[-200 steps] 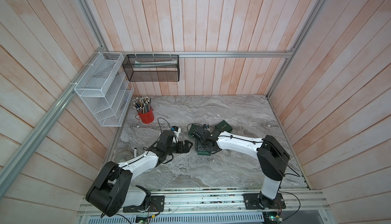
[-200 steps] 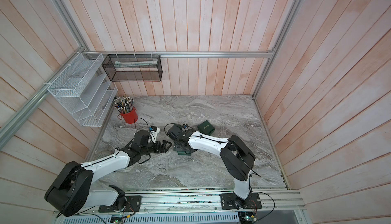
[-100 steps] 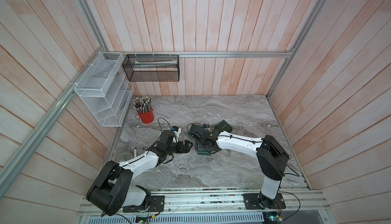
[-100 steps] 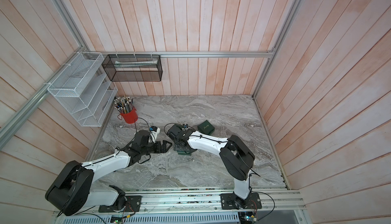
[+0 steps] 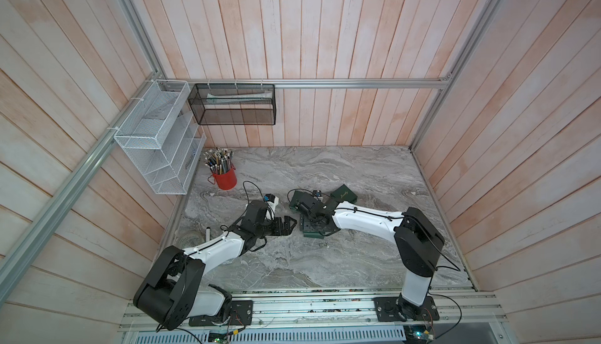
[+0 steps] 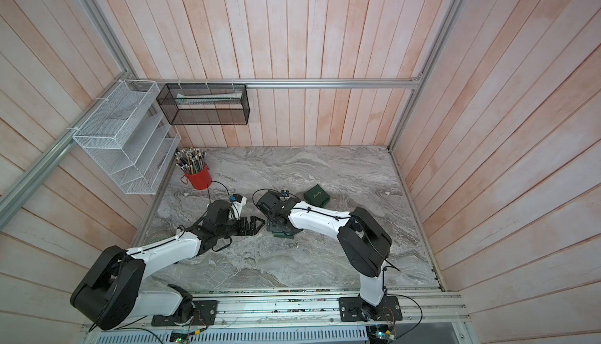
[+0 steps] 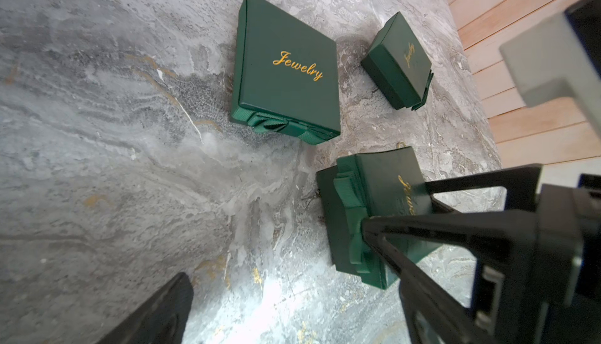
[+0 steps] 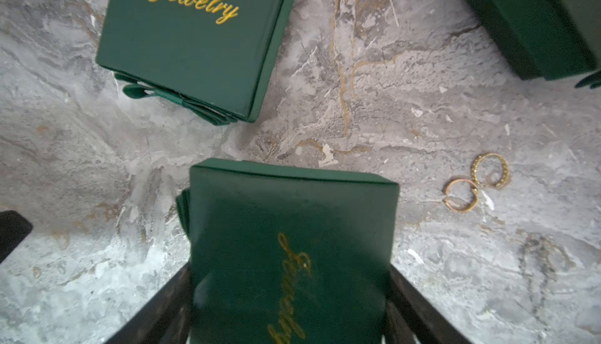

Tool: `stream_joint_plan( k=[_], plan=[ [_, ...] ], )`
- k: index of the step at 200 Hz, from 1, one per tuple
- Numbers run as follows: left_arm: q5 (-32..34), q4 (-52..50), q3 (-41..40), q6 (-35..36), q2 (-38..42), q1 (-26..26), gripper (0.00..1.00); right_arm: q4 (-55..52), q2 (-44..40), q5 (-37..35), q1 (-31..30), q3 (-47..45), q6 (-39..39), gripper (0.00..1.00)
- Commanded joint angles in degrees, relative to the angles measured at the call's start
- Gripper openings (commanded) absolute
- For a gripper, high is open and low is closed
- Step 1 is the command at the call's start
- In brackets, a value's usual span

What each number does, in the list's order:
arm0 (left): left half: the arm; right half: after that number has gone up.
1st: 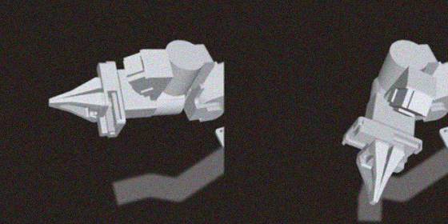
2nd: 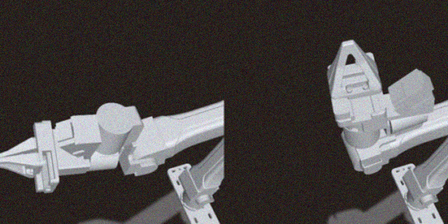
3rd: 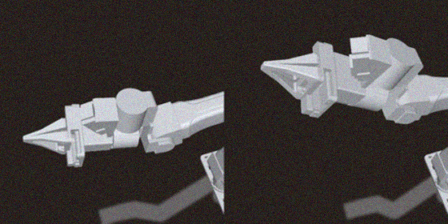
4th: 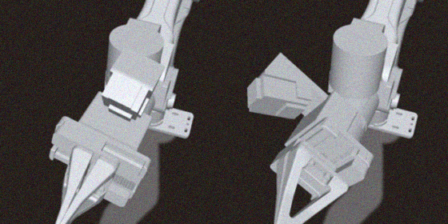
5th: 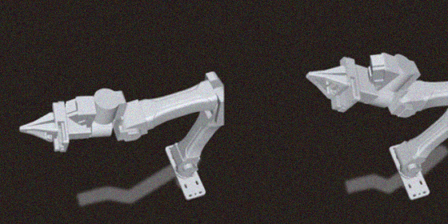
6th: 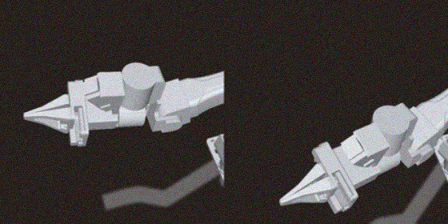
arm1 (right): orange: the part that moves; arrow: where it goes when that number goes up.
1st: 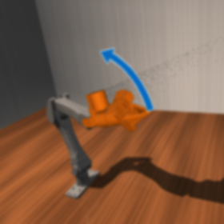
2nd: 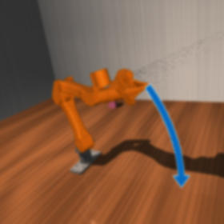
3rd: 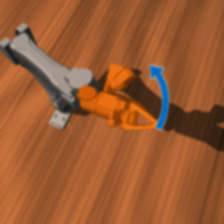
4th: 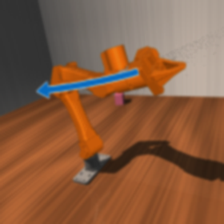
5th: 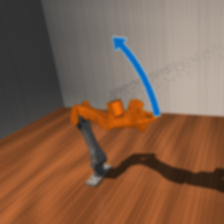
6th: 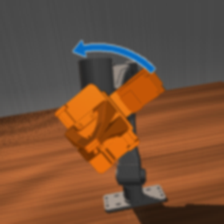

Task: Take the rings out of the lift-off lid box
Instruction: Close the lid on the jewelry box.

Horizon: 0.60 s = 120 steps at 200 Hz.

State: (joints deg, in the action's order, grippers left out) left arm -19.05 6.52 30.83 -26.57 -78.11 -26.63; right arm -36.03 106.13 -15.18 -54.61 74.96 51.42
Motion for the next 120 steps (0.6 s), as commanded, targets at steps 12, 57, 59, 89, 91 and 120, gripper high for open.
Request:
stream_joint_plan(
  k=[12, 57, 59, 89, 91, 120],
  plan=[
    [-0.32, 0.9, -0.1, 0.99, -0.51, 0.18, 1.0, -0.95, 0.31, -0.12, 0.38, -0.24, 1.62, 0.8],
    [-0.86, 1.31, -0.46, 0.73, -0.08, 0.22, 1.0, -0.44, -0.04, -0.39, 0.47, -0.08, 3.05, 0.8],
    [-0.83, 1.23, -0.45, 0.79, 0.03, 0.19, 1.0, -0.4, 0.0, -0.38, 0.47, -0.08, 3.07, 0.8],
    [-0.95, 1.18, -0.65, 0.67, 0.7, 0.22, 1.0, -0.06, -0.21, -0.29, 0.56, -0.16, 4.41, 0.8],
    [-0.94, 1.16, -0.65, 0.69, 0.75, 0.21, 1.0, -0.06, -0.21, -0.29, 0.56, -0.23, 4.46, 0.8],
    [-1.04, 1.16, -0.9, 0.66, 1.36, 0.18, 1.0, 0.27, -1.56, -1.13, 0.56, -1.02, 6.02, 0.79]
  ],
)
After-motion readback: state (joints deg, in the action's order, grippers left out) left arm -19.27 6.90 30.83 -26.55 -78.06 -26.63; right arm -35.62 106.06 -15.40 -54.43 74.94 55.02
